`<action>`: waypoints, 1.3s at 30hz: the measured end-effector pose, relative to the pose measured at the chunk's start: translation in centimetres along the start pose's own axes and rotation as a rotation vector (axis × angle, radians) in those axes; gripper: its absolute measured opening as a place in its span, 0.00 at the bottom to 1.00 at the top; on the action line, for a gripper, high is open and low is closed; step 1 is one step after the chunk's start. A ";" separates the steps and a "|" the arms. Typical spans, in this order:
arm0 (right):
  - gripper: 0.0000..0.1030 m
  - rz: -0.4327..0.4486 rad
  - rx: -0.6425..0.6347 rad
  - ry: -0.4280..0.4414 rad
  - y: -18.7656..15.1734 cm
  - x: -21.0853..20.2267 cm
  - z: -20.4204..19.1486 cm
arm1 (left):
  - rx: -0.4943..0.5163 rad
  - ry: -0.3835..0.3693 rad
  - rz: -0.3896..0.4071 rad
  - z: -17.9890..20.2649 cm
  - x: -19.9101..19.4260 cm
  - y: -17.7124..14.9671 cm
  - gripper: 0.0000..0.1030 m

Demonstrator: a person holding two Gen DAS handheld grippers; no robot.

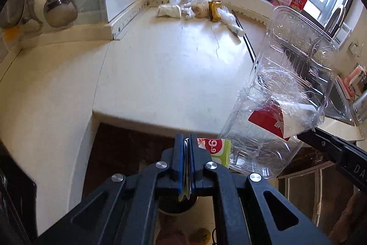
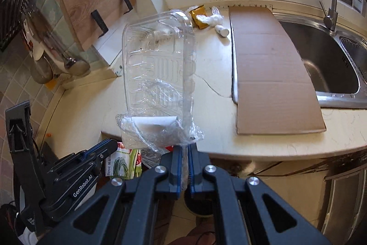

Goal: Collect trash
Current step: 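Carry the packet and plastic container down over the trash bin, then open the left tool over the bin while the right releases the container into it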

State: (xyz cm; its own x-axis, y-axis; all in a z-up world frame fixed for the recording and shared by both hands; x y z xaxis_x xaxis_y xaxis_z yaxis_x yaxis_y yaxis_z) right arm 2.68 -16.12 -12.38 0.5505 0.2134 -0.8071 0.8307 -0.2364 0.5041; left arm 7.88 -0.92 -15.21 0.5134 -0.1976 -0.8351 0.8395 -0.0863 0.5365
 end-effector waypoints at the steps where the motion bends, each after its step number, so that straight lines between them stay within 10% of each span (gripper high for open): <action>1: 0.05 -0.023 -0.006 -0.002 -1.1 0.3 0.5 | -0.007 0.003 -0.020 0.2 0.2 -1.2 0.02; 14: 0.05 -0.164 -0.183 -0.038 -12.4 5.7 1.1 | -0.091 0.062 -0.232 -1.0 6.7 -13.5 0.02; 31: 0.05 -0.141 -0.286 -0.098 -25.0 30.7 5.7 | -0.167 0.086 -0.253 -7.4 29.6 -24.9 0.03; 39: 0.21 -0.239 -0.342 -0.146 -28.3 37.3 7.3 | -0.090 0.057 -0.330 -7.1 35.9 -29.2 0.55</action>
State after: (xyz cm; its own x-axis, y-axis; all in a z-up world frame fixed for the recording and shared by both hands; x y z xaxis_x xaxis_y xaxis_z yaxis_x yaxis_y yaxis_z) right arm -0.93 -8.40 -59.03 0.3421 0.0824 -0.9361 0.9266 0.1360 0.3506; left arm 3.11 1.45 -61.74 0.2188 -0.1188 -0.9685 0.9729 -0.0491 0.2258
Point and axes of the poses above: each gripper's, at about its wrist camera, not at the fingertips, and x roughly the way its jaws point, z to its right, y to its top, the point moved 1 cm from there along x, roughly the way its jaws point
